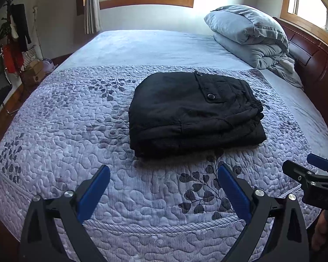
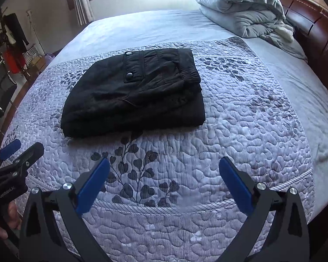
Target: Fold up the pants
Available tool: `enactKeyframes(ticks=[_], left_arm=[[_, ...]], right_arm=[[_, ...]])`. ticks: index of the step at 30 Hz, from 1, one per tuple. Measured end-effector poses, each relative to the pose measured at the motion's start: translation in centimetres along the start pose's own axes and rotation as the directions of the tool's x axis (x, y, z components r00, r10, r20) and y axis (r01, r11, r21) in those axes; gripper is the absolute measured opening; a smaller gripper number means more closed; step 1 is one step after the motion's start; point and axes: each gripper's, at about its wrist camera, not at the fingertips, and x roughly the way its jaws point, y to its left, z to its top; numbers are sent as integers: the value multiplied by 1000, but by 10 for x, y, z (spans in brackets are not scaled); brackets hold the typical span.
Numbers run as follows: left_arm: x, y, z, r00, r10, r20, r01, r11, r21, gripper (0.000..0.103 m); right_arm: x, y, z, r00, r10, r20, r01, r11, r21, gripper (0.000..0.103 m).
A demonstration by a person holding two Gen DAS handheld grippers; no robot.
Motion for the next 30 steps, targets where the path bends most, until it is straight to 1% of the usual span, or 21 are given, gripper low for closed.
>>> enactKeyframes(ticks=[4, 14, 22, 30], left_arm=[[-2, 2, 1, 1000, -4, 6, 4, 1000, -6, 99], [-1, 1, 2, 1000, 2, 13, -2, 1000, 10, 99], [5, 2, 2, 1000, 20, 6, -20, 1000, 16, 99], [7, 5, 1, 1000, 22, 0, -22, 1000, 11, 99]], right_arm=[[-1, -1, 0, 1000, -9, 8, 9, 1000, -3, 100], [6, -3, 0, 1000, -23, -3, 23, 1000, 2, 100], [11, -1, -1, 1000, -29, -12, 29, 1000, -5, 100], [11, -4, -1, 999, -34, -12, 34, 999, -6, 100]])
